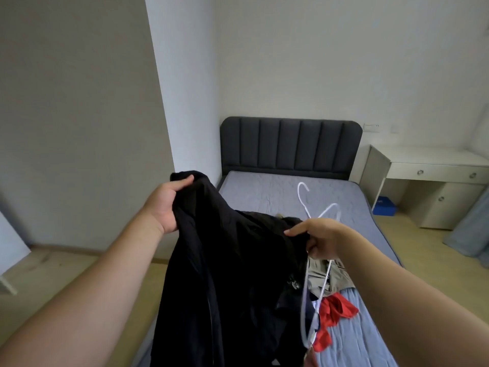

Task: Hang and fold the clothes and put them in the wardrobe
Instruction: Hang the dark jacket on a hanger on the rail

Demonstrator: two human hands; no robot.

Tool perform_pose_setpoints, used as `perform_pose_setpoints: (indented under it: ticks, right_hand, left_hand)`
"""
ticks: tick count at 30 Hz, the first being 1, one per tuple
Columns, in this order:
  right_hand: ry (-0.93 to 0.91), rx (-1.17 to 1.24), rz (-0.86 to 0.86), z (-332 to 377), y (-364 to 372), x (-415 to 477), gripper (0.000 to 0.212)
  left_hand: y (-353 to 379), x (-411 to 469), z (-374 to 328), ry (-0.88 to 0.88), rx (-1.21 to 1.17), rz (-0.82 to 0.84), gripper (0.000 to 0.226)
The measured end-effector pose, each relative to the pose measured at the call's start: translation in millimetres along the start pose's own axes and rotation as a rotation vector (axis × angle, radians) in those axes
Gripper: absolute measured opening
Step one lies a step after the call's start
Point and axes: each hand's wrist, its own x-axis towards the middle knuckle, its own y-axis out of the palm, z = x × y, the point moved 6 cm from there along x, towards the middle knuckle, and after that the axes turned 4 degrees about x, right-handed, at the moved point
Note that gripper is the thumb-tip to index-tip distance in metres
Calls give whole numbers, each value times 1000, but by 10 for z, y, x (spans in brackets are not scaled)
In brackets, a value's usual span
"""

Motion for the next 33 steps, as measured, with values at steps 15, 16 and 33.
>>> perform_pose_setpoints:
  ticks: [15, 16, 33]
  right_hand:
    - [-454, -715, -431, 245, 385, 226, 53]
    - [-508, -684, -435, 273, 451, 200, 51]
    - [-411, -549, -309, -338, 971, 232, 43]
  left_hand:
    - [-56, -104, -232, 203, 417, -182, 16]
    - [-74, -94, -179, 188, 420, -207, 21]
    - [-689, 123, 333, 152, 1009, -507, 31]
